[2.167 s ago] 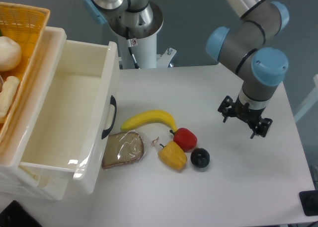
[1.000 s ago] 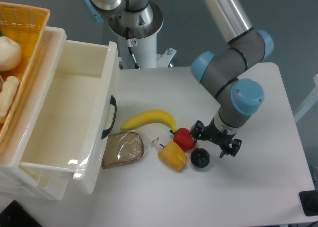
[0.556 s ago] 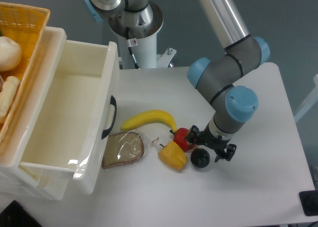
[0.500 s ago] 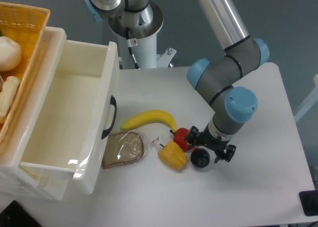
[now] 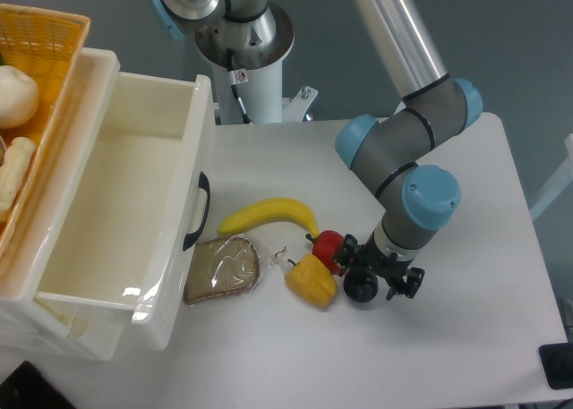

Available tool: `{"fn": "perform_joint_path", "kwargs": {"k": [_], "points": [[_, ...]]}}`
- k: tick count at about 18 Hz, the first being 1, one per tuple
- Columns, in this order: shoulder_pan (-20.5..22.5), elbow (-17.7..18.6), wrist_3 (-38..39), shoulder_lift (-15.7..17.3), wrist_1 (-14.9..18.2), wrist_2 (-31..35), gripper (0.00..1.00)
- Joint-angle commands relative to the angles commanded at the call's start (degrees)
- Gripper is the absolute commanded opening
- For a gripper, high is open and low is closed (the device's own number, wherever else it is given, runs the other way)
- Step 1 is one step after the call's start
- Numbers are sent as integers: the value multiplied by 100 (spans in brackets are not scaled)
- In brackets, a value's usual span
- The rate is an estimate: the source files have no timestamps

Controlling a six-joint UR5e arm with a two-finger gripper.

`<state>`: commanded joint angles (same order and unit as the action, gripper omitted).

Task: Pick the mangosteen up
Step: 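Lower the gripper over the mangosteen, fingers straddling it, then close the gripper fingers around the mangosteen, then lift the held mangosteen up off the table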

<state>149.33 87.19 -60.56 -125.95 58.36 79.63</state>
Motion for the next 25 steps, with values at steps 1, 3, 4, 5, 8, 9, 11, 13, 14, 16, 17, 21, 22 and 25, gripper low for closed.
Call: {"fn": "perform_joint_path", "kwargs": {"k": [1,3,4,5,8,9,11,13,14,16,17,21,22,25], "points": [[0,0,0,-9,-18,0,100],[0,0,-9,-26,-44,0,100],[0,0,-9,-27,-44,0,100],[0,-9,-9,-27,-53,0,97],[0,-17,-35,-27,-53,0,80],[0,-26,-35,-27,-53,0,74],[0,-79,-79,-27,-44,9,65],[0,-97,-158,-27,-44,105,57],[0,-97,-193,-9,-44,236,52],[0,-105,-193,0,-44,325,40],[0,-123,-193,17,-44,325,36],[61,-254,-220,166,-36,325,26],[87,-333,-220,184,-36,325,26],[167,-431,-220,254,-18,325,27]]}}
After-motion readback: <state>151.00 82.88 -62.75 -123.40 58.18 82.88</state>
